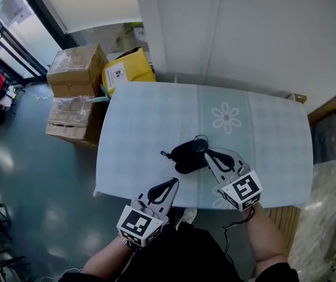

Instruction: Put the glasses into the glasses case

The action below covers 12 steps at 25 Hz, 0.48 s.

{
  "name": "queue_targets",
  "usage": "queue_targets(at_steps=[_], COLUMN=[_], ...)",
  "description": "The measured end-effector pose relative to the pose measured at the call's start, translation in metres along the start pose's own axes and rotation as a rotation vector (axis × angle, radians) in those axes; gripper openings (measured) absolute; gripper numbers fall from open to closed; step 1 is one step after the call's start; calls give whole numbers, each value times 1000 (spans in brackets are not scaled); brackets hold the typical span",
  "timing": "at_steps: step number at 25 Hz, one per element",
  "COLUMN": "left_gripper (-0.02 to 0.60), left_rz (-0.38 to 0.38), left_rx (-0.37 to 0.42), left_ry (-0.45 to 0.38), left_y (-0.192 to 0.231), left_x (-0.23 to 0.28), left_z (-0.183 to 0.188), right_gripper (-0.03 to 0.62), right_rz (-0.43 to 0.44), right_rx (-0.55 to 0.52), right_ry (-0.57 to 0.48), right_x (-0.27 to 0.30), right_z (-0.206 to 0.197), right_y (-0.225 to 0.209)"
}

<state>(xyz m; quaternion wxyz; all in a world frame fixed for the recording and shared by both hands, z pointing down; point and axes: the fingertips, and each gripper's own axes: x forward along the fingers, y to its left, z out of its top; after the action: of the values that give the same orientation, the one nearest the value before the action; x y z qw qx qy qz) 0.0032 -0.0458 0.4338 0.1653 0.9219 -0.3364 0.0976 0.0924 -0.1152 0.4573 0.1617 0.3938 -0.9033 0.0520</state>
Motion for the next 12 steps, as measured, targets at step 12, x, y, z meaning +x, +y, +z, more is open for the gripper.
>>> queue_targets(at_steps=[12], left_gripper=[26], left_rz=[-48], left_rx=[-11], left_ry=[45], left_y=[19], left_x=[8], left_z=[-17], right_gripper=[34], right_rz=[185], right_rx=[-169], right_ry=[277], right_x=[51], right_z=[-69], right_y=[3])
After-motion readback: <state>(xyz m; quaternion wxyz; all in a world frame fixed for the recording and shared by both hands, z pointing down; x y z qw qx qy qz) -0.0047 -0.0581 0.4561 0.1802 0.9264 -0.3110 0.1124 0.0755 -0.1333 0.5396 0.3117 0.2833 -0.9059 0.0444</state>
